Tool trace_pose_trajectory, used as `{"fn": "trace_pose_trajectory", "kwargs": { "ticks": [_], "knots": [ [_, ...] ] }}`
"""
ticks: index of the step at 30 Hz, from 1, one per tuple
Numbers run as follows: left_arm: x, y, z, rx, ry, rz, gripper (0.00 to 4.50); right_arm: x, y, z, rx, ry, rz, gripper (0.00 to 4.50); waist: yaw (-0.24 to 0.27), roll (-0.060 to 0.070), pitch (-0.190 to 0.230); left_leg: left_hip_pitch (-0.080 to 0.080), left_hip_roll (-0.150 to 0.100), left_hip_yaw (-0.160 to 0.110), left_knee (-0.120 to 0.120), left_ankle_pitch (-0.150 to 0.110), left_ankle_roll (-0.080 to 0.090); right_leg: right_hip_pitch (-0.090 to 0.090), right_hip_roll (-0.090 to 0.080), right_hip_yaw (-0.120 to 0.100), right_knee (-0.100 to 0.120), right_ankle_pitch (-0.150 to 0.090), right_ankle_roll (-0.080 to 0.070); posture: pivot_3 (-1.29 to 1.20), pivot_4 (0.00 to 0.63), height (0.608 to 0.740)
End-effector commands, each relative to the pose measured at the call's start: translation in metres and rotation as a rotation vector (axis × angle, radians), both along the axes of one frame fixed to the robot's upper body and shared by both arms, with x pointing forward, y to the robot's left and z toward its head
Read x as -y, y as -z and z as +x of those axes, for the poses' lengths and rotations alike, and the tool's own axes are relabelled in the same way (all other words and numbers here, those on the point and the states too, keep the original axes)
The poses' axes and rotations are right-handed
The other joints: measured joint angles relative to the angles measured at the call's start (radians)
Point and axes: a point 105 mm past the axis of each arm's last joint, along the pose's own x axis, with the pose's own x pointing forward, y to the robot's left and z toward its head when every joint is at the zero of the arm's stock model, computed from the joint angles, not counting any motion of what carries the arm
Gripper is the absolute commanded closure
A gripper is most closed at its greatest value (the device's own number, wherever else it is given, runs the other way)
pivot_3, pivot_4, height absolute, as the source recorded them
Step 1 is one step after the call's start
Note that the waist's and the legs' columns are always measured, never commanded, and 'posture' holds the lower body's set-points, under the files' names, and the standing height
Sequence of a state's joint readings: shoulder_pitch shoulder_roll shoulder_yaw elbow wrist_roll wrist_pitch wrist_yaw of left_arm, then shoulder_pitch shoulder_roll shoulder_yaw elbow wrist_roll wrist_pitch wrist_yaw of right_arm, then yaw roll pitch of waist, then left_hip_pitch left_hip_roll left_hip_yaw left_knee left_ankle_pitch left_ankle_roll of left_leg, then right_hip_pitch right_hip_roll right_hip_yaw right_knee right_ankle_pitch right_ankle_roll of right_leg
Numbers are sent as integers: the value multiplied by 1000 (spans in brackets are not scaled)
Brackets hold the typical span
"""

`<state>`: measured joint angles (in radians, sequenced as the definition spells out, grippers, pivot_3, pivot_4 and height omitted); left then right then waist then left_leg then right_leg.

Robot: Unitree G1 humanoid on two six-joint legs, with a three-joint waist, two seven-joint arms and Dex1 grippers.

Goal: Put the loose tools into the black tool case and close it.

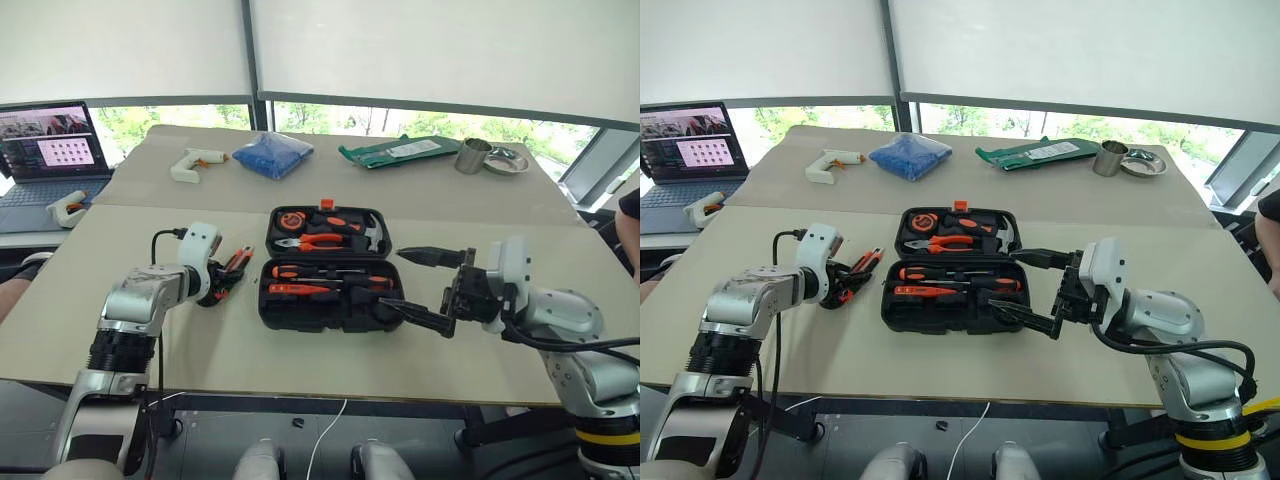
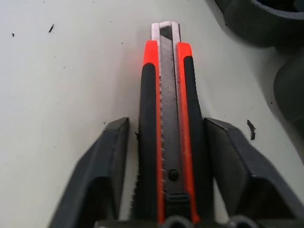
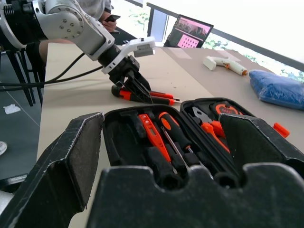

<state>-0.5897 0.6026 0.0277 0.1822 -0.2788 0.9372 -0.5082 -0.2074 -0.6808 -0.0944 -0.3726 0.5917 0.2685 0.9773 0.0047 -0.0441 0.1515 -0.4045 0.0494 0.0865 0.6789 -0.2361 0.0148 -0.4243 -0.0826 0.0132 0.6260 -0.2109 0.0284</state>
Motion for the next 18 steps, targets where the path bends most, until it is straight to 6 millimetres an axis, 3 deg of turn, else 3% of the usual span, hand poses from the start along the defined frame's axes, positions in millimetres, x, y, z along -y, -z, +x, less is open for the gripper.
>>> {"fn": "trace_pose_trajectory", "kwargs": {
  "ticks": [1, 2, 4, 6, 10, 12, 14, 18],
  "knots": [
    [-28, -4, -8, 36, -39, -7, 2920, 6, -14, -5, 75, 33, -7, 0, -9, 0, 0, 0, 0, 0, 0, 0, 0, 0, 0, 0, 0, 0, 0, 0, 150, 740],
    [-34, -12, -8, 80, -43, -7, 2920, 7, -14, -5, 76, 39, -7, 0, -15, 0, 0, 0, 1, 0, -1, 0, 0, 0, 0, 0, 0, 0, 0, 0, 150, 740],
    [-30, -44, -8, 263, 106, -9, 2920, 9, -14, -7, 81, 51, -8, 0, -22, 0, 0, 0, 1, 0, -1, 0, 0, -1, 1, 0, 0, 0, -1, 0, 150, 740],
    [-4, -66, -20, 366, 397, 43, 2920, 12, -12, -9, 78, 57, -18, 0, -18, -1, 1, -1, 2, 0, -1, 0, 0, -2, 2, 0, 1, 0, -2, 0, 150, 740],
    [55, -84, -36, 313, 784, -18, 2920, 24, -9, -9, 50, 77, -48, 0, 11, -1, 1, -2, 1, 1, 0, 1, -1, -2, -1, -1, 0, -1, -3, 0, 150, 740],
    [86, -88, -48, 258, 962, -44, 2920, 29, -4, -12, 26, 80, -82, 0, 24, -1, 1, -4, -2, 1, 1, 1, 0, -1, -2, -1, -2, -3, -4, 0, 150, 740],
    [103, -83, -51, 233, 1072, 44, 2920, 34, 3, -15, 0, 86, -126, 0, 28, -1, 1, -6, -3, 1, 3, 0, 2, 0, -2, 0, -4, -3, -2, 0, 150, 740],
    [139, -71, -48, 204, 1174, 127, 2920, 46, 18, -21, -62, 120, -190, 0, 24, -1, 1, -6, -4, 1, 3, -1, 4, 0, -2, 1, -4, -1, 4, 0, 150, 740]
  ]
}}
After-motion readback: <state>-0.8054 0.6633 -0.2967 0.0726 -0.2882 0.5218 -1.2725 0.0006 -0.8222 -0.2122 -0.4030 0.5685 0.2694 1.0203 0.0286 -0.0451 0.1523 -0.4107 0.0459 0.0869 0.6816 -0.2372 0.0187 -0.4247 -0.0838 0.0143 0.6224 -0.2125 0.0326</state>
